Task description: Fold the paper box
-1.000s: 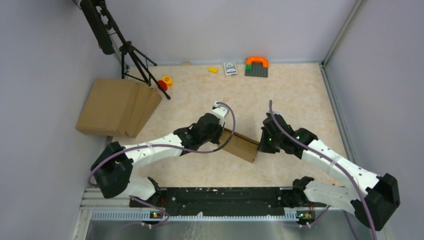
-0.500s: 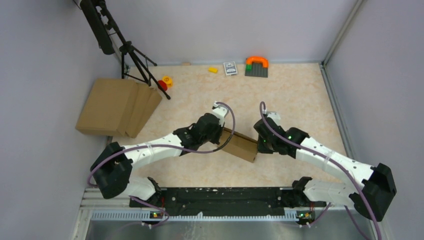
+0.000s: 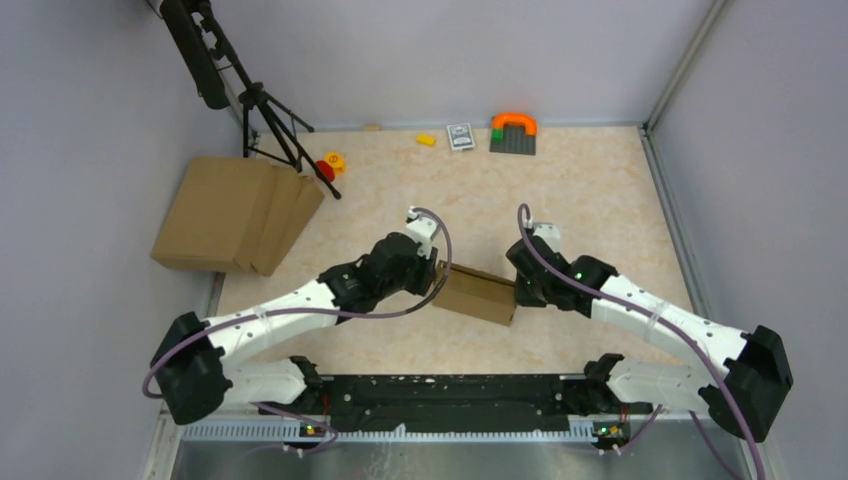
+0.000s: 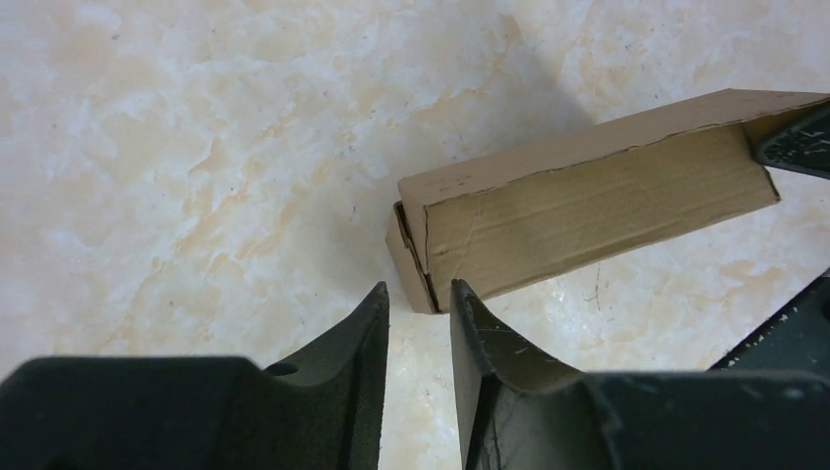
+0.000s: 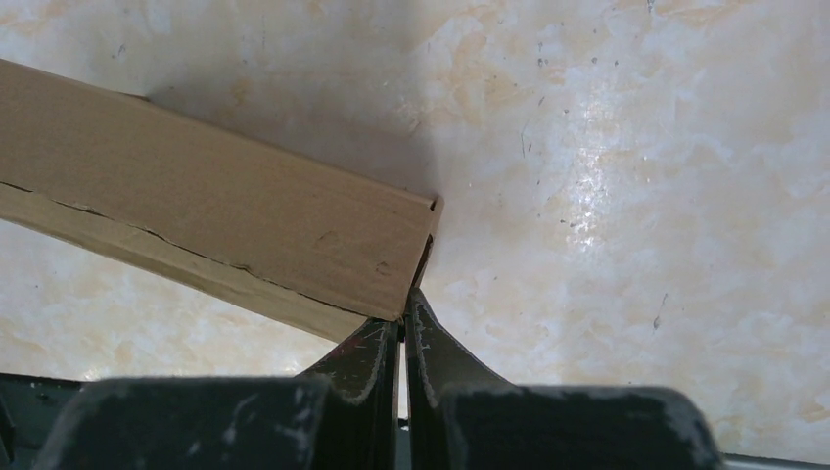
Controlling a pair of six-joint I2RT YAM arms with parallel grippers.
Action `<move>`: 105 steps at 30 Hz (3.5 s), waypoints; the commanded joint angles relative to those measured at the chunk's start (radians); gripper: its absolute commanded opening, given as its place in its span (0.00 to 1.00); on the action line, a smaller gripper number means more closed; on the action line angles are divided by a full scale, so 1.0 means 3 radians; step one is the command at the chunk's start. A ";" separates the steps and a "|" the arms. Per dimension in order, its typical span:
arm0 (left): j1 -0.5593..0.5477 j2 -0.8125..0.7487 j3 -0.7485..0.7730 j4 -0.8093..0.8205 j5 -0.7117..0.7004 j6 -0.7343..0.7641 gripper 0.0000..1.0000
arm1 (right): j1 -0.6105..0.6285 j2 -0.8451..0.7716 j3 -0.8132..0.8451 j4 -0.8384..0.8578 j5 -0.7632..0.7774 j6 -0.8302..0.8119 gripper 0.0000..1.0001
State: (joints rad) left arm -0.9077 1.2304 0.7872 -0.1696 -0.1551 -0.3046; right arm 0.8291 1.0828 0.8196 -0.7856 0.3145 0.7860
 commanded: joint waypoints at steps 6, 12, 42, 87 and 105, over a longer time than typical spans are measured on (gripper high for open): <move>-0.0006 -0.0471 -0.0145 -0.0059 0.0000 -0.0026 0.35 | 0.0103 0.0071 0.0085 0.0080 0.0059 -0.0093 0.00; -0.0001 -0.0233 0.0016 -0.0023 0.0013 0.0030 0.33 | 0.0120 0.0083 0.0118 0.0078 0.0077 -0.0138 0.00; 0.0111 0.0175 0.0029 0.0261 -0.0005 0.0078 0.00 | 0.0188 -0.0187 0.0115 0.0130 0.0015 -0.0293 0.23; 0.0106 -0.0073 -0.0219 0.0257 0.0175 -0.0039 0.13 | 0.0059 -0.0426 -0.0238 0.0512 -0.0147 -0.0379 0.00; 0.0106 -0.0726 -0.0420 -0.0220 0.0894 -0.0313 0.00 | 0.0054 -0.0191 0.0243 0.1129 -0.1027 -0.1241 0.49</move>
State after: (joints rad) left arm -0.8776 1.0370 0.7017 -0.2260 -0.0433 -0.3454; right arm 0.8501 0.9894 0.8532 -0.5648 0.1196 0.4633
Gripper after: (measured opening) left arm 0.002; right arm 0.380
